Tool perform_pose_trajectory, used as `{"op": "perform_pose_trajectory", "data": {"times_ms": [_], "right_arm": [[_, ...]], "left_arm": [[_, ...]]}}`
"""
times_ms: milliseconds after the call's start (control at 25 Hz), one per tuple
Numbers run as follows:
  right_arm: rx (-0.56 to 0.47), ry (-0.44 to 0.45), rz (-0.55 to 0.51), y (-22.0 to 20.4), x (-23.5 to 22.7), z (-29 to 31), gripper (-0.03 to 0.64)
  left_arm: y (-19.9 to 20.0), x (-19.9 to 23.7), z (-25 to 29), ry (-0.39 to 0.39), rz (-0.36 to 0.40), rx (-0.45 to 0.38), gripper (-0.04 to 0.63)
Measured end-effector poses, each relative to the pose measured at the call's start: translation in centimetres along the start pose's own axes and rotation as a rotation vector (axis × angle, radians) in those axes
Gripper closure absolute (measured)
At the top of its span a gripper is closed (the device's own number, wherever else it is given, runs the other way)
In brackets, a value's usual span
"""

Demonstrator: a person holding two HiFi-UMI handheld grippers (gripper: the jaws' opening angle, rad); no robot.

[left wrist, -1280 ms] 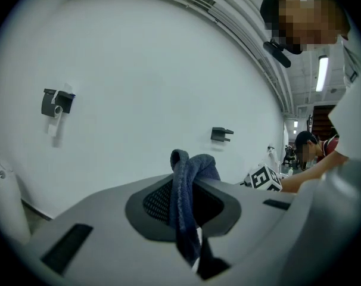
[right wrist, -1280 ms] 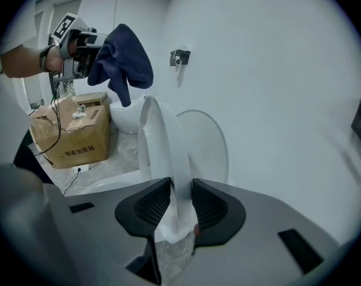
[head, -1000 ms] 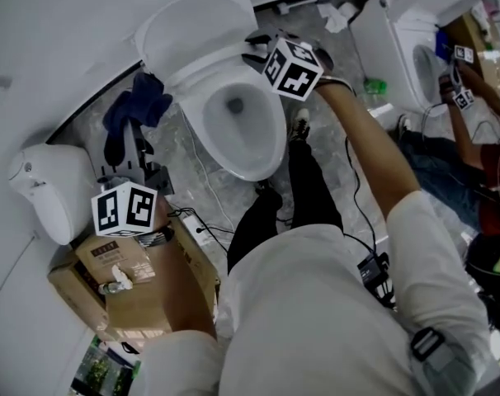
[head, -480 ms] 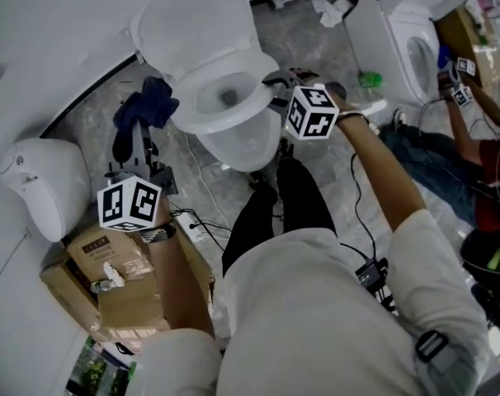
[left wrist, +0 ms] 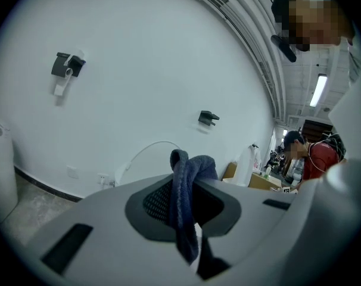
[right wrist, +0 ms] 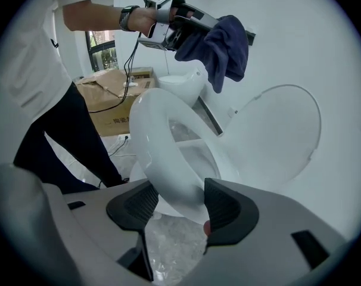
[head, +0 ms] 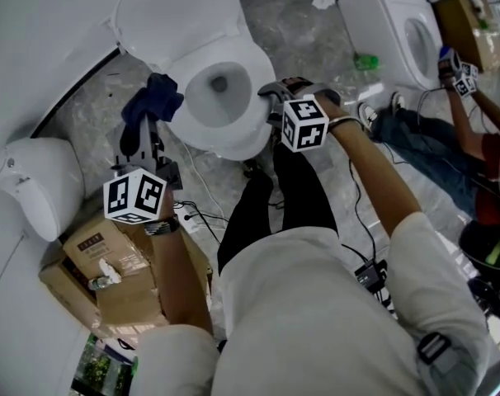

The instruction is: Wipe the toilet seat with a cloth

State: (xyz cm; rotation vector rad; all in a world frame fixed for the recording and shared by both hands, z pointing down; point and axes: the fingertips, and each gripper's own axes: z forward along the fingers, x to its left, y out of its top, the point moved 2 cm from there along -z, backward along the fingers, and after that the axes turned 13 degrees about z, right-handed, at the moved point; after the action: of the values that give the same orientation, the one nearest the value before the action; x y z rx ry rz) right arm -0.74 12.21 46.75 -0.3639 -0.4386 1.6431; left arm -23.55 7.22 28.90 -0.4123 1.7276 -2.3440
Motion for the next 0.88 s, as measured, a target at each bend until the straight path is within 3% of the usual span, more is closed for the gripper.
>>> {"op": "perform_pose_trajectory", "data": {"times_ms": [280, 480, 880], "right_arm": [[0.060, 0.031, -0.055, -2.1, 2.8, 1.7, 0.345], [0.058, 0.097, -0.031, -2.8, 3.8, 2.5, 0.322], [0.207, 0.222, 0.013, -4.3, 6.8, 4.7, 0.310]], "left_arm": [[-4.3, -1.3, 0.7, -0.027, -0.040, 0.058, 0.555], [-6.6, -1.0, 1.7, -0.032, -0.061, 0.099, 0.555], [-8.9, -1.2, 4.1, -0.045, -0.080, 0.124, 0.555]]}}
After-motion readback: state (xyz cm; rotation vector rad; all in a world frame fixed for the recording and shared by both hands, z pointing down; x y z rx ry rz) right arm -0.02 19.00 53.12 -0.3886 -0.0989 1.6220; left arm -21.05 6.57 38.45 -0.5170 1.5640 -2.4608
